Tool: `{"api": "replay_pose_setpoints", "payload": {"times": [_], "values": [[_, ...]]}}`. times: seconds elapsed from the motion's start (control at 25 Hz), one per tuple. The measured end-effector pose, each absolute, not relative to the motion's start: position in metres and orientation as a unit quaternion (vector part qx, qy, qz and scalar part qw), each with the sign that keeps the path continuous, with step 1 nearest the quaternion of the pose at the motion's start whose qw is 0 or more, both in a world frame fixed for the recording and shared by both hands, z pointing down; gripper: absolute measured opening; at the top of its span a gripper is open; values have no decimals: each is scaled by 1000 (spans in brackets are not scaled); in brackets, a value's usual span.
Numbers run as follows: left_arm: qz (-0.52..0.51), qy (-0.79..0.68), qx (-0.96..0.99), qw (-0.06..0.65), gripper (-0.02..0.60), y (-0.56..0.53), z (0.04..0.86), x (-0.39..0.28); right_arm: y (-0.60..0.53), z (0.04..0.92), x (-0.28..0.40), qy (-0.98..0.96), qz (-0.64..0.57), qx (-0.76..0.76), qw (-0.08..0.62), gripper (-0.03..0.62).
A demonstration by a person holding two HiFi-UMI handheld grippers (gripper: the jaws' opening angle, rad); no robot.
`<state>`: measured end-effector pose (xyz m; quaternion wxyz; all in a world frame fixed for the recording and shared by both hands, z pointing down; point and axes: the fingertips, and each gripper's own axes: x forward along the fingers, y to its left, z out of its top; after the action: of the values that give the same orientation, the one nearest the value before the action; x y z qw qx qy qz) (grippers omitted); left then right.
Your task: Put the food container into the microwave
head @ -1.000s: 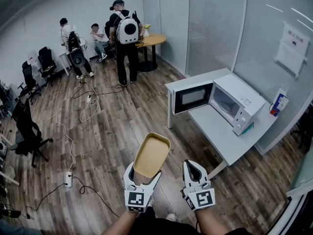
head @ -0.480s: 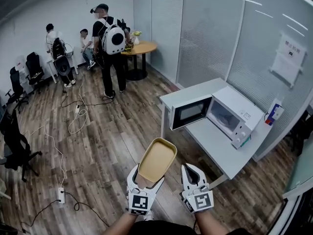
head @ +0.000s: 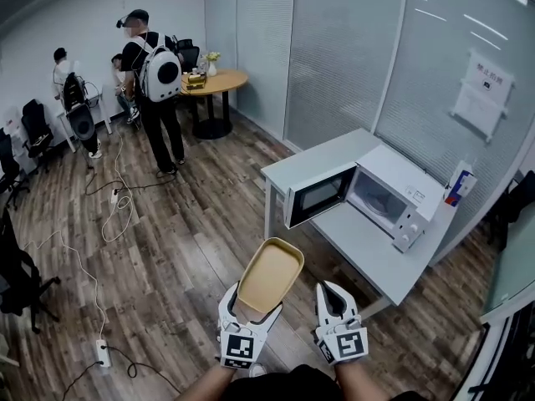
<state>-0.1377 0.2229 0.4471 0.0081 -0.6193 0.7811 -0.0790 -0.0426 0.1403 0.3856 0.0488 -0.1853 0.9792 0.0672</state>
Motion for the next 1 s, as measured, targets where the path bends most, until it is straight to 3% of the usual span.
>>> {"api": "replay_pose_setpoints", "payload": {"times": [1.0], "values": [[-102,780,-617,-16,468,23,465,-181,-75,402,-76,980,53,-187,36,6]]}}
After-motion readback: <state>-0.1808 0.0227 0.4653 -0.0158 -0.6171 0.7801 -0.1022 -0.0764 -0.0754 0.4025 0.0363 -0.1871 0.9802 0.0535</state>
